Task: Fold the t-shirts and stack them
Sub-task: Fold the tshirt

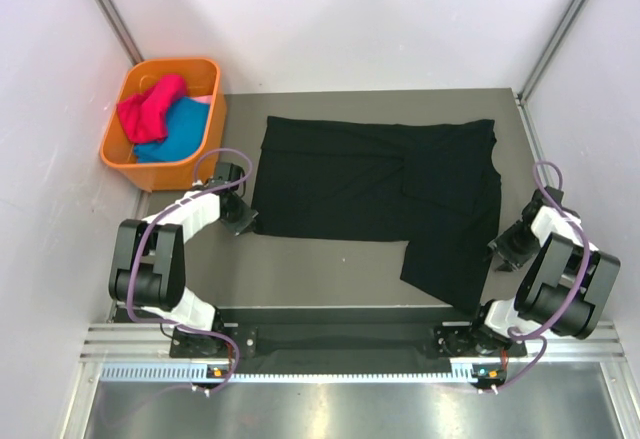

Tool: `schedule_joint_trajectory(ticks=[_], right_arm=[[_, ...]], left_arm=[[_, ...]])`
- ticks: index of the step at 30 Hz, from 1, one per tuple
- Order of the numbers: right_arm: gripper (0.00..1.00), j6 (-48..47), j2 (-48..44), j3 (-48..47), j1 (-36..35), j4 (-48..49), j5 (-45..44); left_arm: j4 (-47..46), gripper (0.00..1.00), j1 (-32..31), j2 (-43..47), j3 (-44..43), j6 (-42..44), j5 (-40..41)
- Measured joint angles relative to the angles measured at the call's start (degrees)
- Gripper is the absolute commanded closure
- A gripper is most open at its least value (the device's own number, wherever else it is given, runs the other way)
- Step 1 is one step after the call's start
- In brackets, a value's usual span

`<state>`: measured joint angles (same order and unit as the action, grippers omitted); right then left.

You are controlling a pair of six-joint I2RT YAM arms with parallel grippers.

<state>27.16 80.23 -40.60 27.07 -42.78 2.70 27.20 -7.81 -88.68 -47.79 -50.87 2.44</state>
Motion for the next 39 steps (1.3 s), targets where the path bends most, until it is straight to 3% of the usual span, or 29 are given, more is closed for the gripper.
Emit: schedule_joint_trajectory(ticks=[1, 5, 7, 28, 39], right_arm=[[0.65, 0.2, 0.0, 0.04, -0.02, -0.04, -0.33], [0.94, 0.76, -0.2, 0.22, -0.09, -0.28, -1.92], [1.0, 1.16, -0.63, 0.55, -0.09, -0.07, -2.03], [1.0, 0.92, -13.35, 1.84, -0.94, -2.21, 0.94], [1.0, -0.15, -13.79, -4.92, -9.6, -5.81, -0.26]], left_arm=[[0.02, 1.0, 0.0, 0.0, 0.0, 0.0, -0.02], [0.07, 1.0, 0.0, 0.0, 0.0, 0.09, -0.02], [0.11, 1.0, 0.0, 0.0, 0.0, 0.17, -0.02], [3.15, 1.0, 0.0, 5.05, 0.22, 2.84, -0.68], [6.12, 1.0, -0.04, 10.95, 0.96, 2.84, 0.22]])
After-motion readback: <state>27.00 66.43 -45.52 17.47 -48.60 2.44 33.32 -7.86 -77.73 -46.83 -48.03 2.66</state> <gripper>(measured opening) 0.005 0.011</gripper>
